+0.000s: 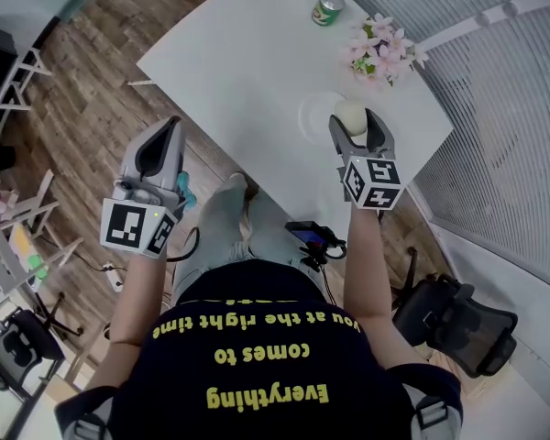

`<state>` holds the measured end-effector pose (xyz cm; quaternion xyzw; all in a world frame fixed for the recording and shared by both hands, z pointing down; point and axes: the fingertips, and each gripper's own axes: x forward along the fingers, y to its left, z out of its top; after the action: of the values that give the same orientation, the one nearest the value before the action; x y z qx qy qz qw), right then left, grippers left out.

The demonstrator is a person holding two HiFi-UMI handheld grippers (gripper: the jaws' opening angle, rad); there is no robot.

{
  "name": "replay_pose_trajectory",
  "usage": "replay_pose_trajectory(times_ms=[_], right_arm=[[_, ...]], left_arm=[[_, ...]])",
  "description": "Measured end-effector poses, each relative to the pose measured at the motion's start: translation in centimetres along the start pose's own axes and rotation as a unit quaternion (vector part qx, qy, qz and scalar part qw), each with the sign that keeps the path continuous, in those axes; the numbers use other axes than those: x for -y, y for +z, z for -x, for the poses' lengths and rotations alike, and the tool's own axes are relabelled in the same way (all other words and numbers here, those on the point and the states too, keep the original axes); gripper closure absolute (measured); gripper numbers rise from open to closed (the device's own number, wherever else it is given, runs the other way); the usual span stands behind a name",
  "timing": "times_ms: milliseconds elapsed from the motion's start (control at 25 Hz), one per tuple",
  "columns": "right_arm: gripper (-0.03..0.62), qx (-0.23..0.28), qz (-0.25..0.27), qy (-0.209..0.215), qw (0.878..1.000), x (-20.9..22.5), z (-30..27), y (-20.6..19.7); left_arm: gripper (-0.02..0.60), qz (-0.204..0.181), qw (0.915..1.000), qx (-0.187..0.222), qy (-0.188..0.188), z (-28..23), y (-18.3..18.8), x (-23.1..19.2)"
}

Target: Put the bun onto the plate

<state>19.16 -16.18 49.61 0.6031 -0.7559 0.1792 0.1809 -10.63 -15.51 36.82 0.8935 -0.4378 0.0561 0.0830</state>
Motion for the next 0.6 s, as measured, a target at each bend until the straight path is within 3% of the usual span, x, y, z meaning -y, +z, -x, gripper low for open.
replay_pose_trajectory(times_ms=[600], right_arm=[[0.267,-0.041,0.004,0.009,0.999,0.6,-3.0,-2.8]], left_arm=[[0.581,0.003,0.9999,-0.007,0.013,-0.6,-0.6,-0.3]])
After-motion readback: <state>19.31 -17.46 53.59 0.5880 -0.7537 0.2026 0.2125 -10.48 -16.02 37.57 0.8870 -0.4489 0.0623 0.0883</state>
